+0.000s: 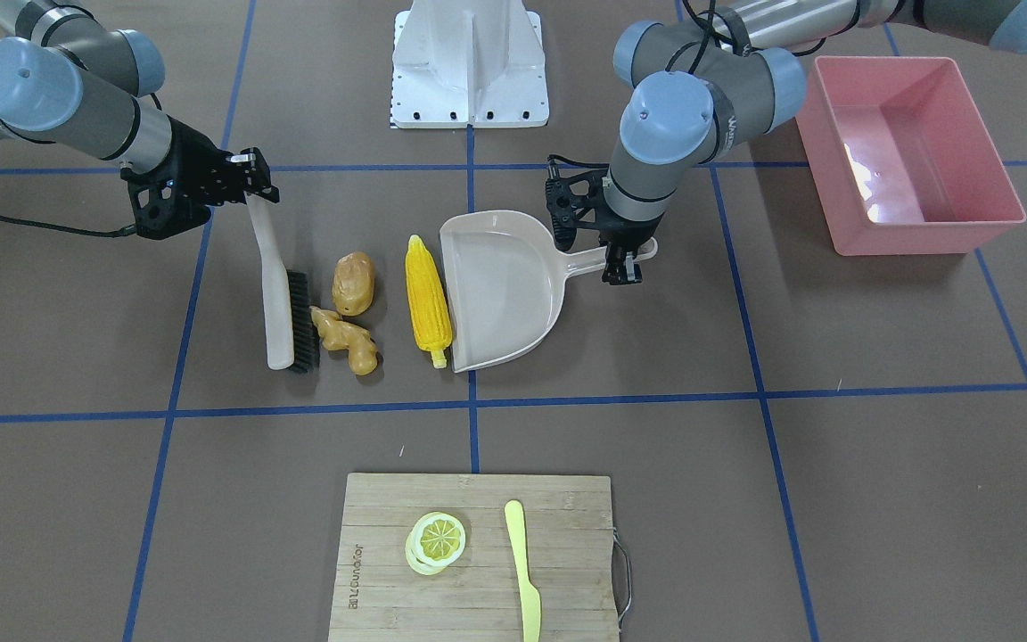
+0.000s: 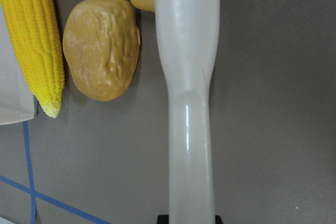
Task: Sweep and dump trash into bin
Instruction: 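Sweep the corn, ginger and potato into the dustpan with the right gripper's brush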
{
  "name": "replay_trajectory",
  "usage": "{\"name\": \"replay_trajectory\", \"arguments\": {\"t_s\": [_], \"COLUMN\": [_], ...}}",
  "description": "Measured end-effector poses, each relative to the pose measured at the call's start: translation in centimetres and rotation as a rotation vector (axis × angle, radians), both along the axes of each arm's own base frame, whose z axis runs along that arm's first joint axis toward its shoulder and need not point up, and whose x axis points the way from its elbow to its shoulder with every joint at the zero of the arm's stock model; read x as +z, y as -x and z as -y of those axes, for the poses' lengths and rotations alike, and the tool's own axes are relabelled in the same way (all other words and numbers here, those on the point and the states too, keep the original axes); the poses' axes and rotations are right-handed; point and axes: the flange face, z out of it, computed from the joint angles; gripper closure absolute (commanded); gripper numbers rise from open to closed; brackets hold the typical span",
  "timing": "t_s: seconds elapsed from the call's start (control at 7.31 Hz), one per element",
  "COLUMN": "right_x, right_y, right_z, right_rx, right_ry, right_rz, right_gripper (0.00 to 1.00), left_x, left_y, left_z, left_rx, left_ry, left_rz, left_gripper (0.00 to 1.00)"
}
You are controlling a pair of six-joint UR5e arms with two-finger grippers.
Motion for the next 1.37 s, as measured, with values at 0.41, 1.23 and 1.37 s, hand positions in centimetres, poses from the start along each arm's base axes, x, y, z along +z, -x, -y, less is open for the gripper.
{"name": "replay_trajectory", "arguments": {"t_s": [0.41, 1.23, 1.37], "right_x": [-3.0, -12.1, -13.1], "right_y": [2.8, 12.7, 13.7], "right_z": [-0.9, -3.1, -3.0], "right_rx": [-0.031, -0.042, -0.037], "right_ry": [-0.002, -0.021, -0.013], "right_rz": [0.035, 0.106, 0.111], "right_gripper": [1.00, 1.00, 1.00], "left_x": [0.1, 0.2, 0.2], "left_y": [-0.2, -0.7, -0.7], "left_z": [0.0, -0.2, -0.2], "left_rx": [0.001, 0.006, 0.007], "left_ry": [0.000, 0.000, 0.000], "left_rz": [0.004, 0.009, 0.009], "left_gripper": [1.00, 1.00, 1.00]}}
